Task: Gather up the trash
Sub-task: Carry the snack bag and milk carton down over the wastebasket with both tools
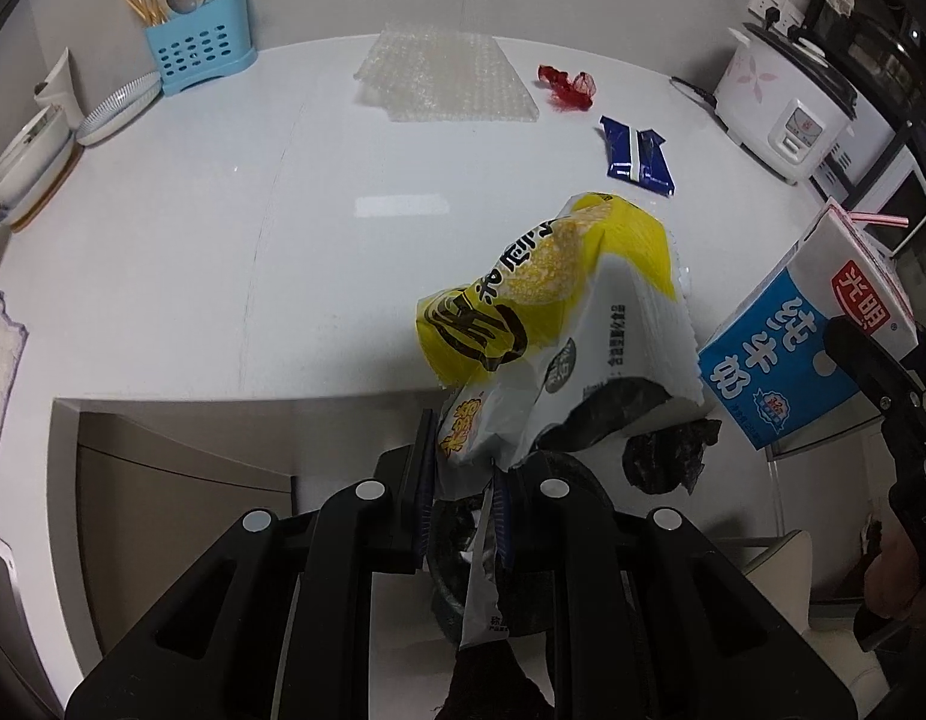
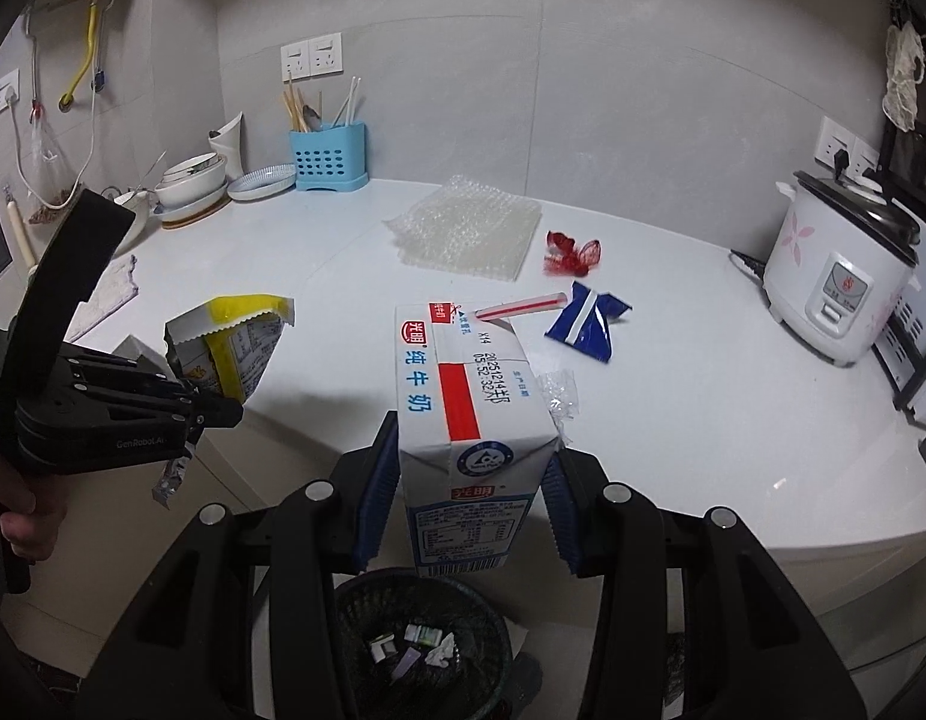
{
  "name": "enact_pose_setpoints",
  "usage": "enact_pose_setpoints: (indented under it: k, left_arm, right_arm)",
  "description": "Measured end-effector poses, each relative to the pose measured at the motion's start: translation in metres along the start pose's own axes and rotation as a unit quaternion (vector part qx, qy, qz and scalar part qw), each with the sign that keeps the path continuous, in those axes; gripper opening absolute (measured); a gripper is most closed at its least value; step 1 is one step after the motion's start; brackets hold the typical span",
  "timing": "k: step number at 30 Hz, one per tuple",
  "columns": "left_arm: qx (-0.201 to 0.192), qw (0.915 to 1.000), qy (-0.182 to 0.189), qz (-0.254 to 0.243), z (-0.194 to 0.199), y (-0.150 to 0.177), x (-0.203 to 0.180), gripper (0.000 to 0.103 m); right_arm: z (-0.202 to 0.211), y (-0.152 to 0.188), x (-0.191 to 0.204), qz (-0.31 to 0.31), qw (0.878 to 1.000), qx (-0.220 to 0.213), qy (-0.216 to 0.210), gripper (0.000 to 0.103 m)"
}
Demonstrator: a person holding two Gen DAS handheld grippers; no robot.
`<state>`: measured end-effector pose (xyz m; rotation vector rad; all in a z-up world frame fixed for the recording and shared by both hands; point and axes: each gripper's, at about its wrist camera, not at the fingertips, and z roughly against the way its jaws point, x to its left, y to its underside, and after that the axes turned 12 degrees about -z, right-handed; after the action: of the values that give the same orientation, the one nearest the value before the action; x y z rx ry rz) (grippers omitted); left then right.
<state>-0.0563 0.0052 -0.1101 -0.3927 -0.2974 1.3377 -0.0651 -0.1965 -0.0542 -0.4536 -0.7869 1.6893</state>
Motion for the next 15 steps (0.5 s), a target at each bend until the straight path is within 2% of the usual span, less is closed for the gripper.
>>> enact_pose_setpoints:
  k: [15]
  left_arm:
    - [0.037, 0.9991, 0.023, -0.001, -0.037, 0.065, -0.007, 0.015]
  right_arm:
    - [-0.009, 0.073, 0.007, -0.01, 0.998, 0.058, 0.008, 0.042]
